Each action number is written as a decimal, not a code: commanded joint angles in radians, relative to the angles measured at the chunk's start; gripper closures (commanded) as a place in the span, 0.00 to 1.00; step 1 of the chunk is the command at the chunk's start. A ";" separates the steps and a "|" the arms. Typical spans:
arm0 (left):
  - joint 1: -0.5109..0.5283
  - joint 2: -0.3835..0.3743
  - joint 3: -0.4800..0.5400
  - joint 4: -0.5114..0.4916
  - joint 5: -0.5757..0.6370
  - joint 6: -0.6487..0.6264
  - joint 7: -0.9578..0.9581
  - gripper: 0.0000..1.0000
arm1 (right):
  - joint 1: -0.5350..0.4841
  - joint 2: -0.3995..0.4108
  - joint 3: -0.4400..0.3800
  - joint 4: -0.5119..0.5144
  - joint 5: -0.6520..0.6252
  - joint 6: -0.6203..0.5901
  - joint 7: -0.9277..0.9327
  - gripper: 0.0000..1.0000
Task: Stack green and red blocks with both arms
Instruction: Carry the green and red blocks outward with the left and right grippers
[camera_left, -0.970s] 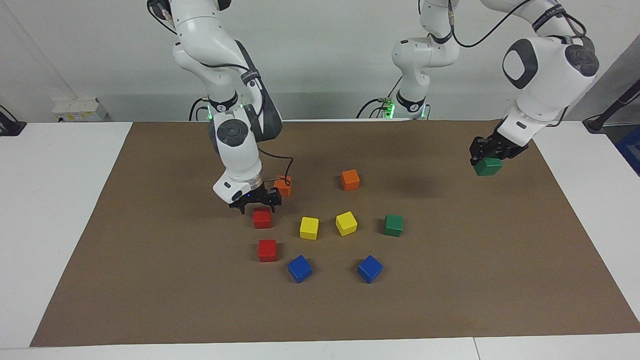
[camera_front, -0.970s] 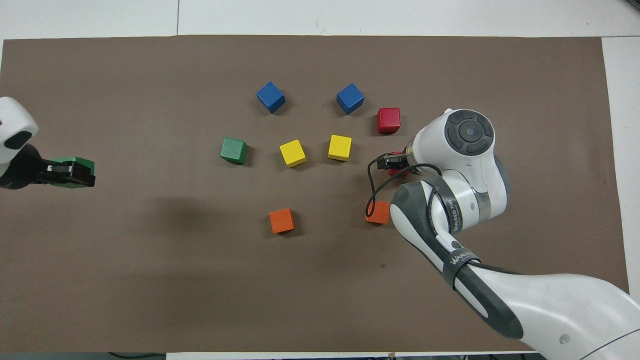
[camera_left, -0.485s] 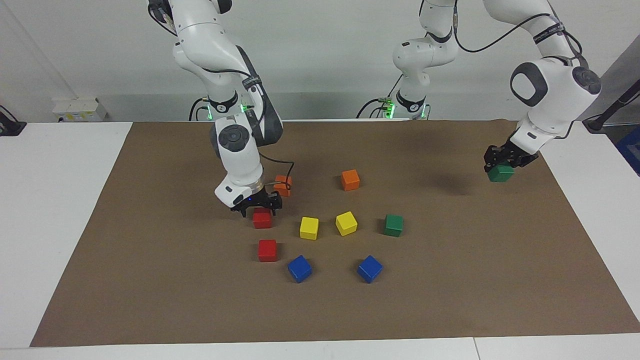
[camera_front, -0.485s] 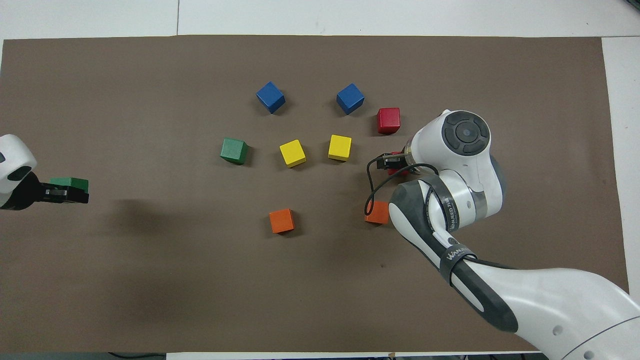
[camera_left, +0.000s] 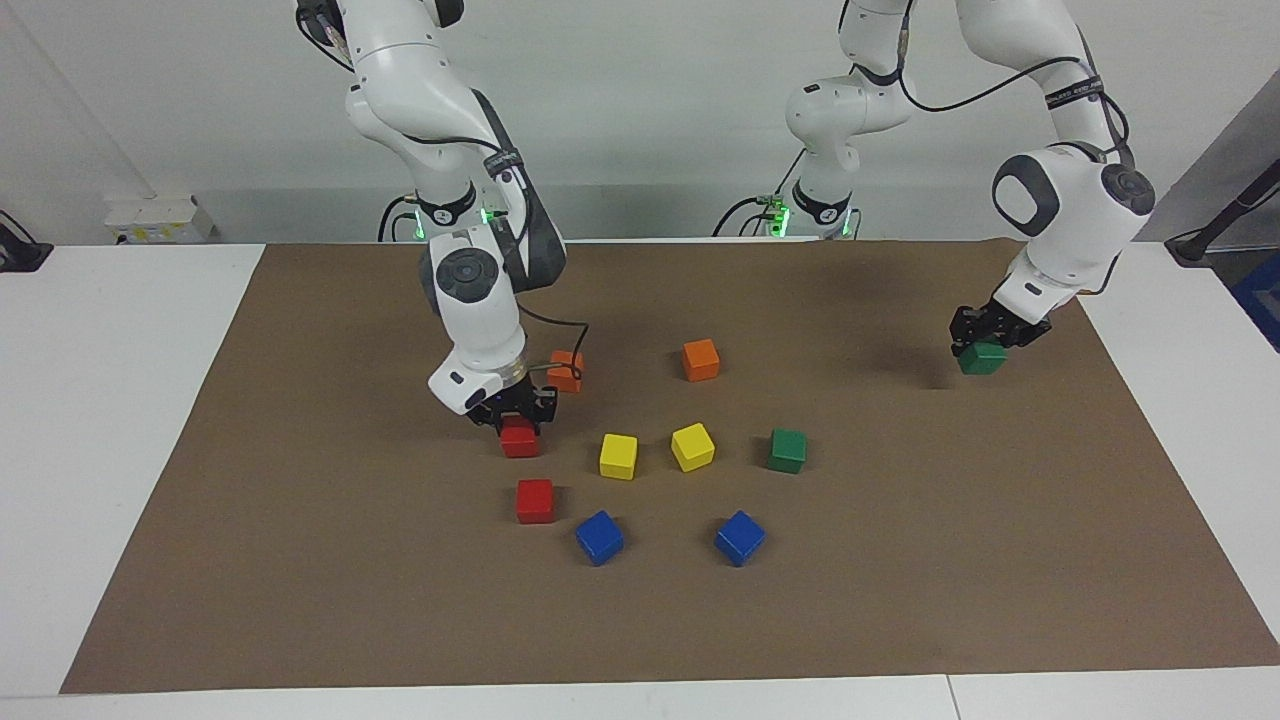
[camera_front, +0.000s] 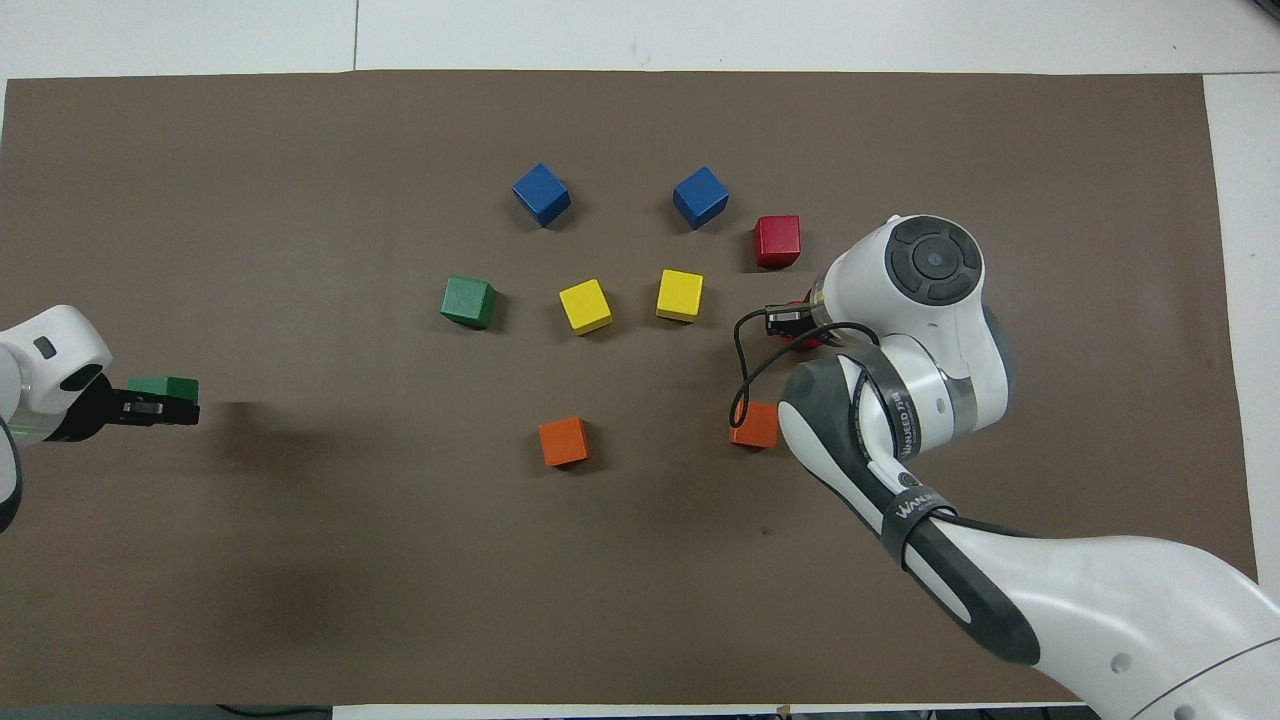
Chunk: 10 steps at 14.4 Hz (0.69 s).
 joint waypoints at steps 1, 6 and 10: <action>0.028 0.020 -0.006 -0.023 -0.006 0.060 -0.007 1.00 | -0.063 -0.032 -0.003 0.119 -0.018 -0.178 -0.089 1.00; 0.025 0.045 -0.006 -0.042 -0.004 0.105 -0.100 1.00 | -0.274 -0.054 0.000 0.112 -0.015 -0.168 -0.377 1.00; 0.025 0.060 -0.006 -0.045 -0.004 0.117 -0.128 1.00 | -0.344 -0.061 0.000 0.043 -0.015 -0.076 -0.448 1.00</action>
